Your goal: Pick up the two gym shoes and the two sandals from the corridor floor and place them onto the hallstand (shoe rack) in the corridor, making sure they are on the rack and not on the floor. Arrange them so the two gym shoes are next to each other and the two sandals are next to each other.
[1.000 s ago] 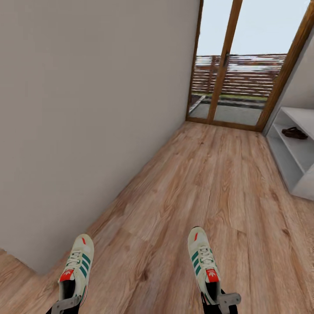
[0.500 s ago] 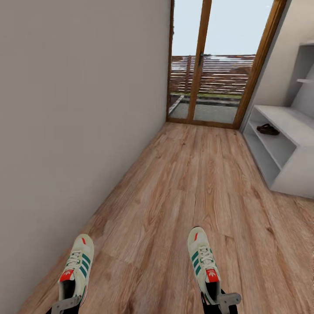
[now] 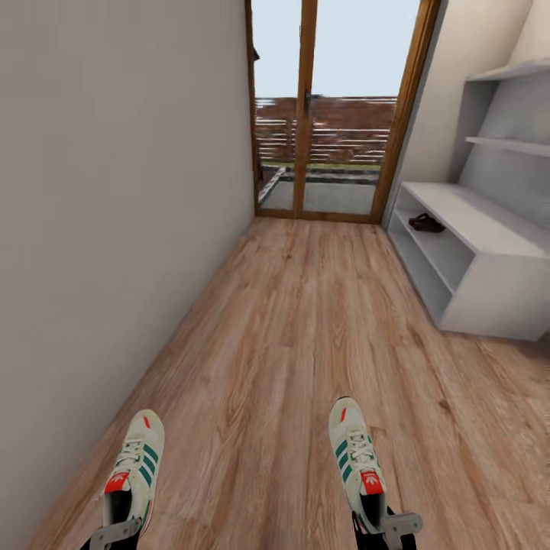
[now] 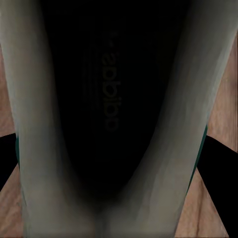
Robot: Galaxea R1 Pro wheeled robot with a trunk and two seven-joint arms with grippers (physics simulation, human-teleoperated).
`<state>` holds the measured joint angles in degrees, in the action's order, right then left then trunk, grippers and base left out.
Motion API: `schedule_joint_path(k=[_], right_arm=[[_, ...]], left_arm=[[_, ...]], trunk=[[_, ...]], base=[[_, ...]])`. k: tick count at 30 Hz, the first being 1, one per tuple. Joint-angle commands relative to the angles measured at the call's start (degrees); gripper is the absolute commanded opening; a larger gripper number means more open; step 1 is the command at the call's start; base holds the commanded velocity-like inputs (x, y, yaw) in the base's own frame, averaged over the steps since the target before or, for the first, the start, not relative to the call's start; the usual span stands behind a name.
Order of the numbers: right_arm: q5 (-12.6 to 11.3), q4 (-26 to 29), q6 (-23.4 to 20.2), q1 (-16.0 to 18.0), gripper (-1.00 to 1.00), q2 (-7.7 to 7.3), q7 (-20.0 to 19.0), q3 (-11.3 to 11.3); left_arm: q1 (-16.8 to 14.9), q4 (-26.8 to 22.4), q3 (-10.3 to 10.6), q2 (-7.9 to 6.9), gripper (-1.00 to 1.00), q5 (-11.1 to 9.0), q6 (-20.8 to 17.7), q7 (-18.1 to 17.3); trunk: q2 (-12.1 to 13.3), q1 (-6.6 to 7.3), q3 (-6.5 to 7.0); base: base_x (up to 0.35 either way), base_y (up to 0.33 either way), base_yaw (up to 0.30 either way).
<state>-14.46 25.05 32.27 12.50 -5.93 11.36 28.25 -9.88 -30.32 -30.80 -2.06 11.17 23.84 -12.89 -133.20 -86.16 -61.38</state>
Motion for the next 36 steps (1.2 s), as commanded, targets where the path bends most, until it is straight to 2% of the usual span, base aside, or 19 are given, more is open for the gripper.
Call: schedule_joint_path(k=[1,18,36], right_arm=[[-0.4,0.0,0.2,0.1,-1.0,-0.05,0.3,0.5],[-0.3,0.0,0.1,0.1,-1.0,-0.05,0.3,0.6],[-0.2,-0.1,0.1,0.1,-1.0,-0.05,0.2,0.6]], left_arm=[[-0.1,0.0,-0.5,0.04,-1.0,0.5,0.2,-0.4],[-0.1,0.0,-0.5,0.04,-1.0,0.5,0.3,-0.4],[-0.1,0.0,-0.5,0.04,-1.0,0.4,0.3,-0.3]], trunk=[[0.0,-0.02,-0.04],[0.0,-0.02,-0.04],[0.0,-0.02,-0.04]], base=[[0.34,-0.002,-0.279],[0.34,0.0,-0.275],[0.34,0.0,-0.015]])
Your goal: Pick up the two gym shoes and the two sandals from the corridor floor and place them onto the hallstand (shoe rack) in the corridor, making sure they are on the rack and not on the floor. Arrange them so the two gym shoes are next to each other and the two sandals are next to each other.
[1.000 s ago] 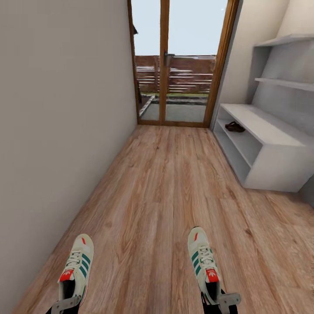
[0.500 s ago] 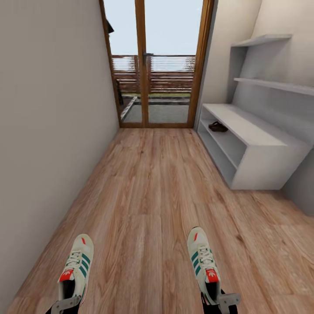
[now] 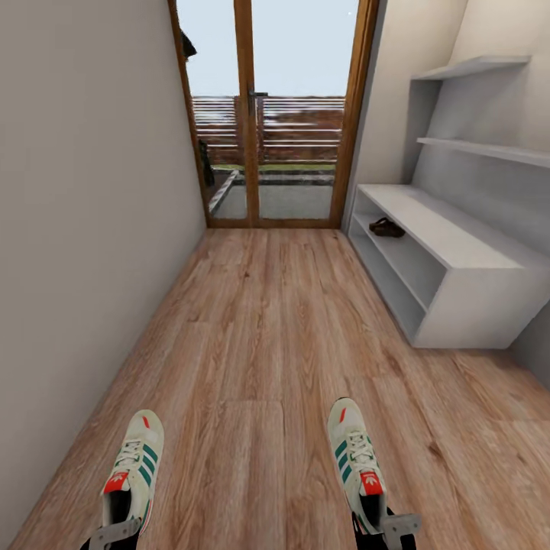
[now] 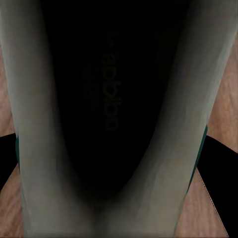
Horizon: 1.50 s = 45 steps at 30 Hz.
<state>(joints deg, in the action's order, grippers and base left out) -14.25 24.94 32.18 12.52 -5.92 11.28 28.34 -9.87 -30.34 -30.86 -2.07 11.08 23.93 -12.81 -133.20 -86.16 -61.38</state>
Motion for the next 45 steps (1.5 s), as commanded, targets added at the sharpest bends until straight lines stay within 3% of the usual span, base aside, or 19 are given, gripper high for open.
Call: schedule_joint_path(k=[1,19,33,45], right_arm=[[-0.4,0.0,0.2,0.0,-1.0,-0.06,0.3,0.5],[-0.5,-1.6,0.2,0.0,-1.0,0.03,0.3,0.5],[-0.5,-1.6,0.2,0.0,-1.0,0.03,0.3,0.5],[-0.5,-1.6,0.2,0.0,-1.0,0.03,0.3,0.5]], left_arm=[[-0.1,0.0,-0.5,0.05,-1.0,0.5,0.2,-0.4],[-0.1,0.0,-0.5,0.05,-1.0,0.5,0.2,-0.4],[-0.1,0.0,-0.5,0.05,-1.0,0.5,0.2,-0.4],[-0.1,0.0,-0.5,0.05,-1.0,0.5,0.2,-0.4]], trunk=[[0.0,-0.02,-0.04],[0.0,-0.02,-0.03],[0.0,-0.02,0.79],[0.0,-0.02,0.86]], base=[[0.34,0.0,0.0],[0.34,0.003,-0.003],[0.338,0.111,-0.169],[0.336,0.12,-0.014]])
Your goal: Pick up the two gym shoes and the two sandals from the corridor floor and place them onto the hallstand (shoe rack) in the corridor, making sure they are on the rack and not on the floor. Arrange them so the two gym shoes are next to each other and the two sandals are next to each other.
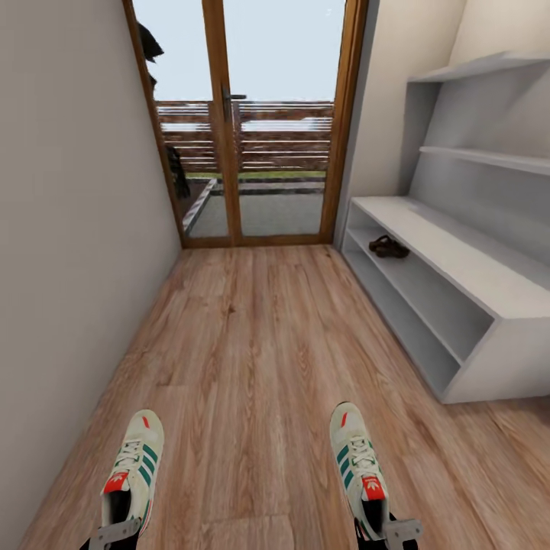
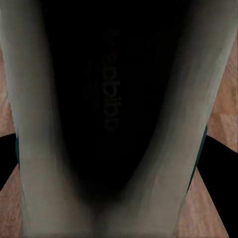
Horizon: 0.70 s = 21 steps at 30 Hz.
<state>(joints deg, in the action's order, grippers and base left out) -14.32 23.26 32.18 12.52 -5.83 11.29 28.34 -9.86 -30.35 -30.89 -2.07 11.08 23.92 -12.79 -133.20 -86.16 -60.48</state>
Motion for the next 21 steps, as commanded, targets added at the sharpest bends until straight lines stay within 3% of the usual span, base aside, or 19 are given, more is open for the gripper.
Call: schedule_joint_path(k=[1,21], right_arm=[[-0.4,0.0,0.2,0.0,-1.0,-0.06,0.3,0.5],[-0.4,0.1,0.2,0.0,-1.0,-0.06,0.3,0.5]], left_arm=[[-0.1,0.0,-0.5,0.05,-1.0,0.5,0.3,-0.4],[-0.1,0.0,-0.5,0.05,-1.0,0.5,0.2,-0.4]], trunk=[[0.0,-0.02,-0.05],[0.0,-0.02,-0.04]], base=[[0.336,0.12,0.0],[0.337,0.12,0.0]])
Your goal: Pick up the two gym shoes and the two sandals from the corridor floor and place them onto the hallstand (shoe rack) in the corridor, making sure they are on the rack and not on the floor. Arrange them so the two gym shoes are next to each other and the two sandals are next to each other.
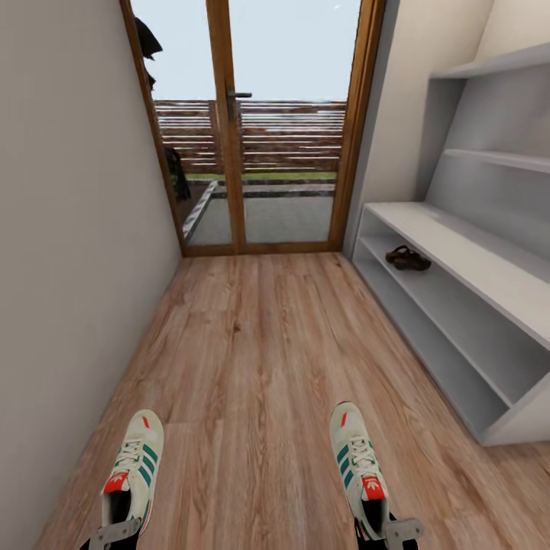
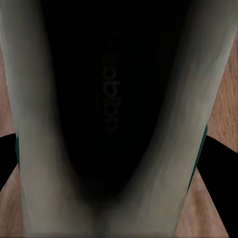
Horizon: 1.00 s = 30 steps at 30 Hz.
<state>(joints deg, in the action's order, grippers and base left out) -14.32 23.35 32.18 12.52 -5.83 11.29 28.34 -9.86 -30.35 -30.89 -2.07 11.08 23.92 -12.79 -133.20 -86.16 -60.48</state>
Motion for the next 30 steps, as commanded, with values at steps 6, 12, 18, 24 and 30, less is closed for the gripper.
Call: schedule_joint_path(k=[6,12,18,24,30], right_arm=[[-0.4,0.0,0.2,0.0,-1.0,-0.06,0.3,0.5],[-0.4,0.0,0.2,0.0,-1.0,-0.06,0.3,0.5],[-0.4,0.0,0.2,0.0,-1.0,-0.06,0.3,0.5],[-0.4,0.0,0.2,0.0,-1.0,-0.06,0.3,0.5],[-0.4,0.0,0.2,0.0,-1.0,-0.06,0.3,0.5]], left_arm=[[-0.1,0.0,-0.5,0.02,-1.0,0.5,0.3,-0.4],[-0.1,0.0,-0.5,0.04,-1.0,0.5,0.3,-0.4],[-0.1,0.0,-0.5,0.05,-1.0,0.5,0.3,-0.4],[-0.1,0.0,-0.5,0.05,-1.0,0.5,0.3,-0.4],[-0.1,0.0,-0.5,0.0,-1.0,0.5,0.2,-0.4]], trunk=[[0.0,-0.02,-0.05],[0.0,-0.02,-0.05],[0.0,-0.02,-0.05],[0.0,-0.02,-0.05],[0.0,-0.02,-0.05]], base=[[0.336,0.12,0.0],[0.337,0.12,0.0],[0.336,0.12,-0.077],[0.336,0.12,-0.238],[0.336,0.114,-0.261]])
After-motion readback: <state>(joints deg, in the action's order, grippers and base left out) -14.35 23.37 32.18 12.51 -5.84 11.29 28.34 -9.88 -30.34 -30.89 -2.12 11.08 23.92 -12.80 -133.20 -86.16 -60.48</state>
